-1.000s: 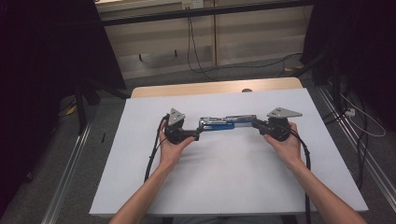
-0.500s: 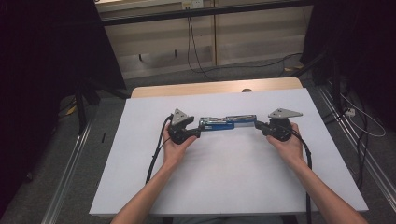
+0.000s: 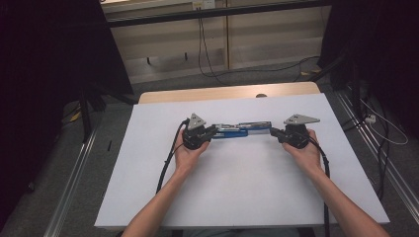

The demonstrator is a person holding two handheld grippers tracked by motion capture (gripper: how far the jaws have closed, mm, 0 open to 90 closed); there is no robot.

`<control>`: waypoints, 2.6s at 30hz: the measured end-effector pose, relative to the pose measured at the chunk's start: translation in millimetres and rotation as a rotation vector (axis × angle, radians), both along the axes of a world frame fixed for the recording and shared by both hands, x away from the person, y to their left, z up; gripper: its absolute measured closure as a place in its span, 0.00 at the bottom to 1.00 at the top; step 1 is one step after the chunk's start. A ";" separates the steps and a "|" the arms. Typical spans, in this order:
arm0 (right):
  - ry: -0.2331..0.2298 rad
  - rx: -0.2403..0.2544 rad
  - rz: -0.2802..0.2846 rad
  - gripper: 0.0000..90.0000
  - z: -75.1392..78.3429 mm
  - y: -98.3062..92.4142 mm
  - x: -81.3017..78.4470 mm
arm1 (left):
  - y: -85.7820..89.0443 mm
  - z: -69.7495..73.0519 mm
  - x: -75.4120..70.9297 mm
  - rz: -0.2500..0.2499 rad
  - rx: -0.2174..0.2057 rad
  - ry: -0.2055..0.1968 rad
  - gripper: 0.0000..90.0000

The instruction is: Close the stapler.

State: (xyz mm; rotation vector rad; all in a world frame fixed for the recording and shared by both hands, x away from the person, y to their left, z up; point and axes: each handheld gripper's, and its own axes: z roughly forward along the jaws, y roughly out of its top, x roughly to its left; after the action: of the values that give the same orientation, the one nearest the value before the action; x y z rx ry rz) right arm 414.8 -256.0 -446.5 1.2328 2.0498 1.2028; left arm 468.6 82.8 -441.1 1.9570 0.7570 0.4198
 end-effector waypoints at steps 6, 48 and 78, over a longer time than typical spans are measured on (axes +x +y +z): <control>0.009 -0.002 0.004 1.00 -0.7 -1.0 1.4 | -4.4 -2.9 3.8 0.005 0.025 0.022 1.00; 0.103 -0.073 0.010 1.00 -11.9 5.1 22.2 | -12.6 -18.4 13.2 0.008 0.104 0.016 1.00; 0.140 -0.109 -0.044 1.00 -18.0 10.1 32.3 | -10.6 -19.0 13.8 0.002 0.100 0.016 1.00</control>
State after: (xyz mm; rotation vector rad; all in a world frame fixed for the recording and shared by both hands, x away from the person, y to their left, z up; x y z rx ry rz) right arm 447.2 -245.8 -464.5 1.3356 2.1461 0.9956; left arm 482.3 72.3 -460.2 2.0547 0.7615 0.4511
